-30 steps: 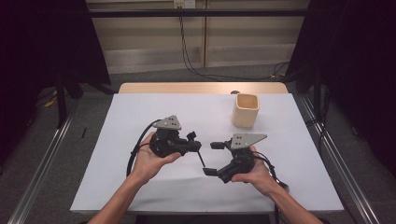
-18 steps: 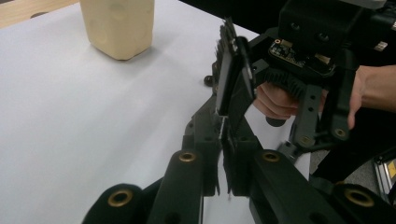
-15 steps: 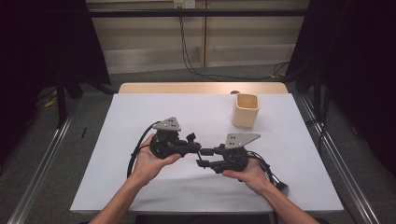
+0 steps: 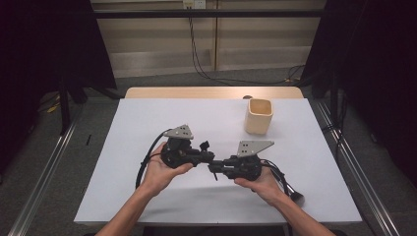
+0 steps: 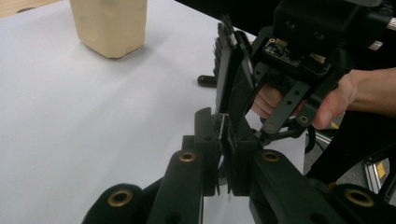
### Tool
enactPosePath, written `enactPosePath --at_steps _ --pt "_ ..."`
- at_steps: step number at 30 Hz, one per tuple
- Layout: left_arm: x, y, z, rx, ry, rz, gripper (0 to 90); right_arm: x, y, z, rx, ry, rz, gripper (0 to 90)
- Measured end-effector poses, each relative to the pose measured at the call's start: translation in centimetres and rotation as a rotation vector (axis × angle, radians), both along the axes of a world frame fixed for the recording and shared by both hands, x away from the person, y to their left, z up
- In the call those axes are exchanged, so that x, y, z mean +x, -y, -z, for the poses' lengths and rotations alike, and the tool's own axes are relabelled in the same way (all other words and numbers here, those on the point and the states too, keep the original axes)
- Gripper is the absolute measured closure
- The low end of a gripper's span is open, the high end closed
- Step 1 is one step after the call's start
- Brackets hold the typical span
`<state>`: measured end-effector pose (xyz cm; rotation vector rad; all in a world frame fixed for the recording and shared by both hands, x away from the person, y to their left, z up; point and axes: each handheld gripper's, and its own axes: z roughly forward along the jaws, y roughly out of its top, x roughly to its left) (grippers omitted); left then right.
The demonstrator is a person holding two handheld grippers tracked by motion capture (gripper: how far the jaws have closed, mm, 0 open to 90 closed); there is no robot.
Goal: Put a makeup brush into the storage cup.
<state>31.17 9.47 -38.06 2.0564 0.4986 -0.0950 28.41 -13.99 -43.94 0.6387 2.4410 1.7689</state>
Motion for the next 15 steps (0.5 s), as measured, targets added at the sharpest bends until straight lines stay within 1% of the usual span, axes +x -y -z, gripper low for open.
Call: enactPosePath --at_steps 5,7,10,15 --pt "0.03 -0.03 0.13 -0.006 -0.004 0.004 85.4 -0.08 -0.09 -0.01 -0.003 0.002 -0.004 86.2" --pt "-0.02 -0.07 0.24 -0.016 -0.002 0.0 85.4 -0.08 -0.1 -0.02 -0.009 0.006 -0.005 86.2" --pt "-0.06 -0.1 0.32 -0.022 0.001 0.003 85.4 -0.14 -0.08 -0.06 -0.014 0.011 -0.004 86.4" --pt "-0.12 -0.08 0.45 -0.033 0.009 -0.01 84.9 -0.14 0.0 -0.12 -0.018 0.015 0.002 86.4"
